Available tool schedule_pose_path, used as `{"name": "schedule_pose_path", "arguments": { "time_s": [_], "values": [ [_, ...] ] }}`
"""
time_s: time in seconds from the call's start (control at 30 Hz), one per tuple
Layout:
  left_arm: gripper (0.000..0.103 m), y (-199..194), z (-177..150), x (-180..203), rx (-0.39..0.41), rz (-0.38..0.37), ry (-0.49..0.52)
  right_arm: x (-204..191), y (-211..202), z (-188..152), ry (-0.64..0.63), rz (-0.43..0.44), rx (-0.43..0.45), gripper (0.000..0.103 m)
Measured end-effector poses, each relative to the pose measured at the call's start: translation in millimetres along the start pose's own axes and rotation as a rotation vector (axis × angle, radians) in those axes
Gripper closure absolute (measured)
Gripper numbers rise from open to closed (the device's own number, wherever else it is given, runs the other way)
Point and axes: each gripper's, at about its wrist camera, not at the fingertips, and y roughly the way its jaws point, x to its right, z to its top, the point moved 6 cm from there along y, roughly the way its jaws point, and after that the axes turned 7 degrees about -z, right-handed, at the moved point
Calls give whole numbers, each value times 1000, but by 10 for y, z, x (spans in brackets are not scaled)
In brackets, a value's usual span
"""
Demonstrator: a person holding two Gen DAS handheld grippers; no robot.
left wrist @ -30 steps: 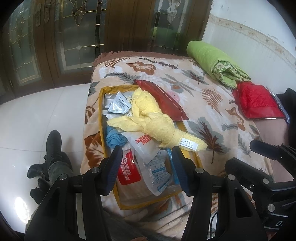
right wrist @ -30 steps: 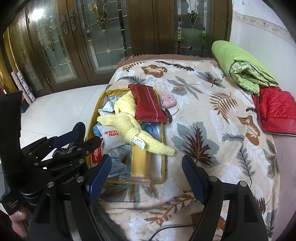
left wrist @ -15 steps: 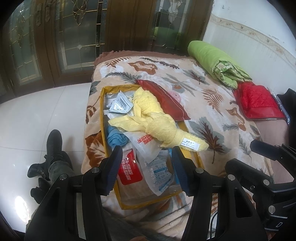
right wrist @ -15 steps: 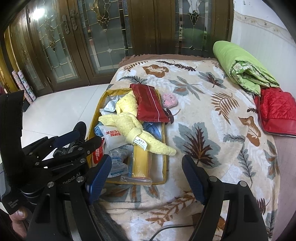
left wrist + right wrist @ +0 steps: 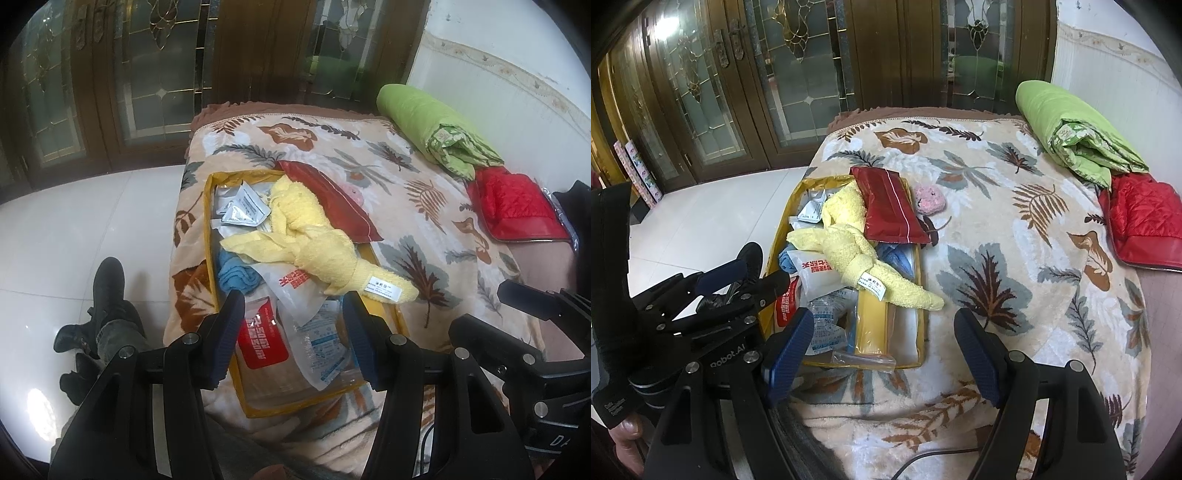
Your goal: Organize soft objects
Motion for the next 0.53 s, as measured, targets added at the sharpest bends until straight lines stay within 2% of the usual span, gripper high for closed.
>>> {"name": "schedule_pose_path", "arguments": {
  "time_s": [0.43, 0.53],
  "values": [
    [47, -44, 2, 42, 13, 12, 9, 2, -15, 17, -3, -2, 8, 24],
    [47, -73, 31, 32, 33, 43, -6, 6, -26, 5, 1, 3, 1, 24]
  ]
}}
